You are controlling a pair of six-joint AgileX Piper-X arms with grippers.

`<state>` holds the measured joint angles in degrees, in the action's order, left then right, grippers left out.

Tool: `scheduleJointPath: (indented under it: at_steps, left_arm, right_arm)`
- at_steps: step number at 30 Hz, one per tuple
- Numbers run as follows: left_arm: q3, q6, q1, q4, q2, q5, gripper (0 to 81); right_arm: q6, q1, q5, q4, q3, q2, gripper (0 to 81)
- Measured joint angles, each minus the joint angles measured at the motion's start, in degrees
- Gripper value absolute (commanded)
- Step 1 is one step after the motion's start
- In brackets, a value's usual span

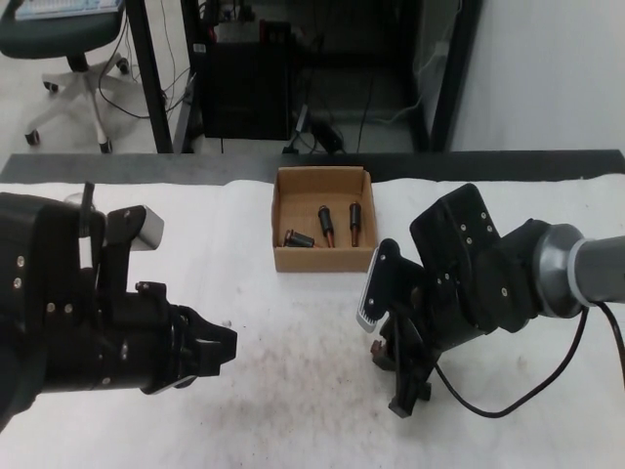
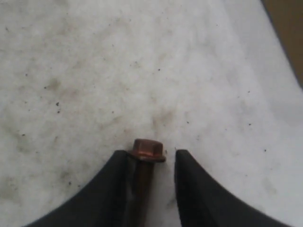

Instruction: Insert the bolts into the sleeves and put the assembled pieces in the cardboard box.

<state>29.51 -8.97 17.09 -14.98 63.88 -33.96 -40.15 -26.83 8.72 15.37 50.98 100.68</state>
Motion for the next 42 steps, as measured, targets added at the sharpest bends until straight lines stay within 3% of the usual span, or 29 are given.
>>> scheduleJointPath:
  at_steps: [25, 27, 30, 42]
  left_arm:
    - [0.0, 0.0, 0.0, 0.0, 0.0, 0.0, 0.3]
    - [0.0, 0.0, 0.0, 0.0, 0.0, 0.0, 0.3]
    - [0.0, 0.0, 0.0, 0.0, 0.0, 0.0, 0.3]
    - [0.0, 0.0, 0.0, 0.0, 0.0, 0.0, 0.3]
  right_arm:
    - [-0.08, 0.0, -0.1, 0.49, 0.0, 0.14, 26.4]
    - [-0.08, 0.0, -0.1, 0.49, 0.0, 0.14, 21.6]
    - [-0.08, 0.0, -0.1, 0.49, 0.0, 0.34, 0.6]
    - [1.39, 0.0, -1.34, 0.05, 0.0, 0.38, 0.9]
